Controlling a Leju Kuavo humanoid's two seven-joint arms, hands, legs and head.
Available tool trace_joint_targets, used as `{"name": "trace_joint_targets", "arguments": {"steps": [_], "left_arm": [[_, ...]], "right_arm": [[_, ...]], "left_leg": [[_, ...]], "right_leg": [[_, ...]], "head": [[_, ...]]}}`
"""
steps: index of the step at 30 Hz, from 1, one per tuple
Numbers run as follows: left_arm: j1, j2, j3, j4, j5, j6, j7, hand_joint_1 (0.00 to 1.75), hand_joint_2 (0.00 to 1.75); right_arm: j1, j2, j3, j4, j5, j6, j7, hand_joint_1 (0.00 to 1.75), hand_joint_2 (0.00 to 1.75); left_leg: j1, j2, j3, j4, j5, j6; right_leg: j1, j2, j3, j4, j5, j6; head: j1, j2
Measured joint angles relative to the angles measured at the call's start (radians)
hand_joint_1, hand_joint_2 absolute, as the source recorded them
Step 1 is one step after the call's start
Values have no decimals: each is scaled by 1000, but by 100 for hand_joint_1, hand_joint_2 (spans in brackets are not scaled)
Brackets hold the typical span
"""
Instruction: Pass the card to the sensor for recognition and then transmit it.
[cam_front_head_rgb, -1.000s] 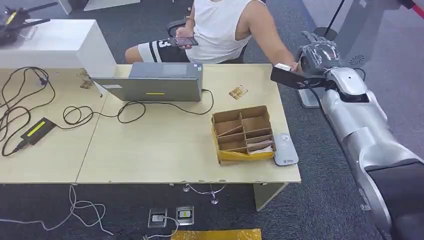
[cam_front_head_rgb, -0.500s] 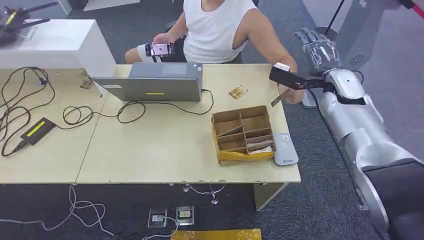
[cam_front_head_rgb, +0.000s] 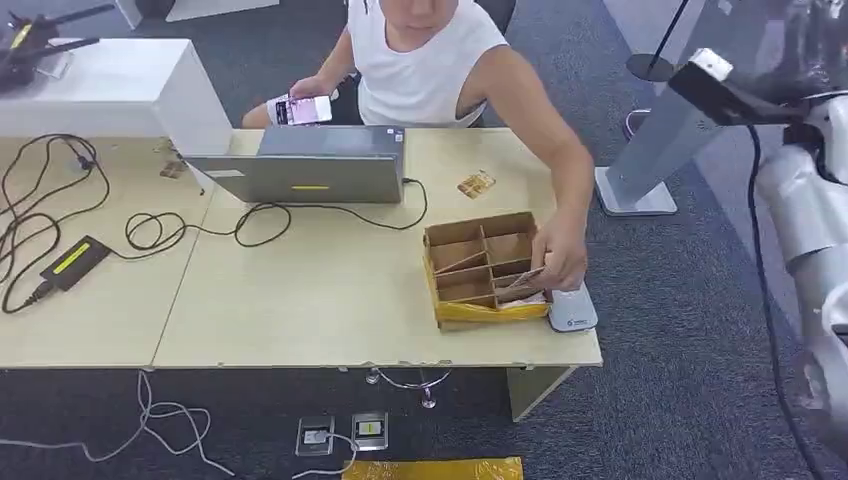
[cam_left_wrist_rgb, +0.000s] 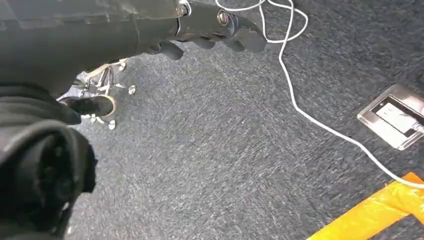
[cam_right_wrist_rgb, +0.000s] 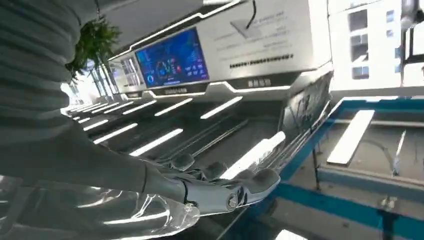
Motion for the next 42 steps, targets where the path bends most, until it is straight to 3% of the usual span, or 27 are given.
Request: {"name": "trace_joint_targets", "arguments": {"steps": [7, 11, 15, 20, 26, 29, 36, 42], "left_arm": [[27, 6, 5, 2, 21, 18, -7, 0, 0], [38, 6, 10, 3, 34, 36, -20, 0, 0], [49, 6, 18, 3, 45, 55, -28, 0, 0], [54, 5, 33, 3, 57, 72, -31, 0, 0], [64, 3, 48, 4, 74, 84, -28, 0, 0], [63, 2, 49, 4, 74, 83, -28, 0, 0], [56, 0, 50, 4, 73, 83, -28, 0, 0], [53, -2, 50, 4, 82, 85, -28, 0, 0]], "right_arm": [[46, -163, -248, -73, -22, -2, -56, 0, 175], [132, -253, -409, -101, -27, -2, -76, 0, 175], [269, -320, -586, -121, 1, -2, -85, 0, 175], [426, -359, -798, -131, 39, -2, -77, 0, 175], [595, -344, -1091, -130, 111, -1, -64, 0, 175], [664, -326, -1181, -119, 99, -1, -26, 0, 175], [789, -274, -1277, -80, 94, 0, 57, 0, 175], [859, -216, -1271, -24, 74, 0, 187, 0, 175]], "left_leg": [[0, 3, 2, 0, -3, 1], [1, 1, 2, 0, -3, 2], [1, 2, 1, 0, -4, 2], [1, 2, 1, -1, -5, 1], [1, 2, 1, -1, -5, 1], [2, 2, 1, -1, -5, 1], [2, 2, 1, -1, -5, 1], [2, 2, 1, -2, -5, 1]], "right_leg": [[0, 3, 0, -1, 0, 0], [1, 0, 2, -1, -1, 0], [1, 0, 2, -1, -1, 0], [1, 0, 2, -1, -2, 1], [1, 1, 2, -1, -2, 1], [2, 0, 2, -1, -3, 1], [2, 0, 2, 0, -3, 1], [2, 0, 3, 0, -4, 1]], "head": [[-1, 0], [0, 0], [0, 0], [0, 0], [-1, 0], [-1, 0], [-1, 0], [-1, 0]]}}
